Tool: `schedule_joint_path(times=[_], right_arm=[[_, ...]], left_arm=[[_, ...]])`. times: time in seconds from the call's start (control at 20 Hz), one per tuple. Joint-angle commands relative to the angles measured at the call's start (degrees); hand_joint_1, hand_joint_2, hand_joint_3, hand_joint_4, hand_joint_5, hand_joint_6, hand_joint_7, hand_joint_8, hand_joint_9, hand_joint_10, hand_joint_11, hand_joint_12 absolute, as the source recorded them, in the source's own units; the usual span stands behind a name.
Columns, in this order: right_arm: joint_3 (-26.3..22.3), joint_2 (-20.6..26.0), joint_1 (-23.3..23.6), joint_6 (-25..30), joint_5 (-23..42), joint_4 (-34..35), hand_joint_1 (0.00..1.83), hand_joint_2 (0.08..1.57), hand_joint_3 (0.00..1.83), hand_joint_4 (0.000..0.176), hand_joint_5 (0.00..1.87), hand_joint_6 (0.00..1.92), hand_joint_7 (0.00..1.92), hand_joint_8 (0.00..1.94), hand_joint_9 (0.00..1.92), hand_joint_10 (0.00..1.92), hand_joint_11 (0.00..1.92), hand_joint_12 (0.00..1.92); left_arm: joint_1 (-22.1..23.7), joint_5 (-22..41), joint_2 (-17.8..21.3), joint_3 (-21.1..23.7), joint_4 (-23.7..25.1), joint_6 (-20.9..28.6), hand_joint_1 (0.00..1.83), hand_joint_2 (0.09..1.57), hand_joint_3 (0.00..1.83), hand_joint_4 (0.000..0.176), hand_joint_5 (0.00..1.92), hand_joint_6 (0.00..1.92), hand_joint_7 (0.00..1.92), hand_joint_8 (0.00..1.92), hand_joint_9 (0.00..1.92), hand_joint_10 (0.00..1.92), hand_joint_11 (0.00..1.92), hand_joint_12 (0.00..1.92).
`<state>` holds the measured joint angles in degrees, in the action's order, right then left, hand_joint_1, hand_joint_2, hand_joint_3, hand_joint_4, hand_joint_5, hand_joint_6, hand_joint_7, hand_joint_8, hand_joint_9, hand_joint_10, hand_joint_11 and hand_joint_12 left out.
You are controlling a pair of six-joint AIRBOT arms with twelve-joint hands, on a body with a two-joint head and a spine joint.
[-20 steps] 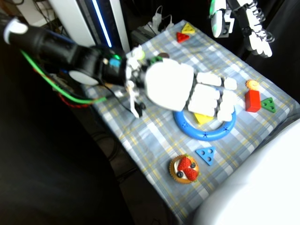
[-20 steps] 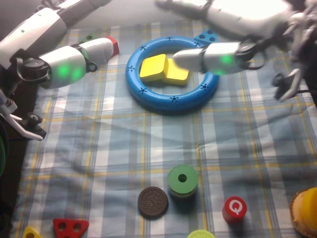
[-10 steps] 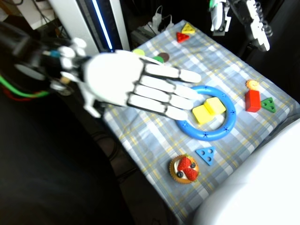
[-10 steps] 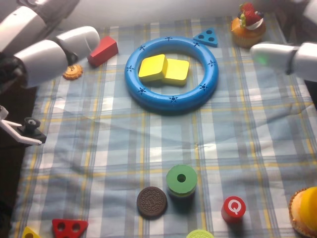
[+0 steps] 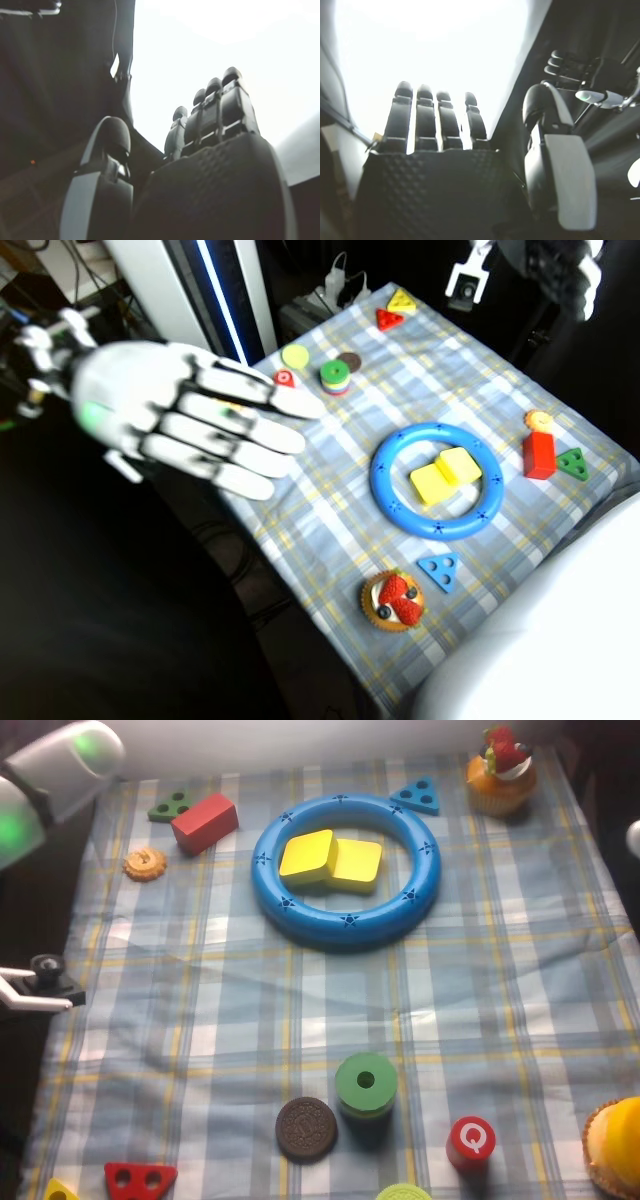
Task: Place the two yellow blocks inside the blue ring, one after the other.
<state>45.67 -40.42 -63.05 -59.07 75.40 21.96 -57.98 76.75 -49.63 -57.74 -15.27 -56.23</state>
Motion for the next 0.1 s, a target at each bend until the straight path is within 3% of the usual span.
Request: schedule_joint_path(times=[0.0,0.05], right_arm=[[-0.21,0.56,-0.45,0.29,12.03,0.44,0.37,1.17,0.0,0.078,0.0,0.0,0.0,0.0,0.0,0.0,0.0,0.0],[-0.89,1.38,-2.48,1.53,16.42,1.15,0.33,1.17,0.0,0.047,0.0,0.0,0.0,0.0,0.0,0.0,0.0,0.0]], left_arm=[[-0.02,10.34,0.27,0.16,0.56,1.47,0.39,1.28,0.0,0.164,0.0,0.0,0.0,0.0,0.0,0.0,0.0,0.0],[-0.52,13.13,0.36,0.53,0.78,2.11,0.45,1.32,0.0,0.148,0.0,0.0,0.0,0.0,0.0,0.0,0.0,0.0]])
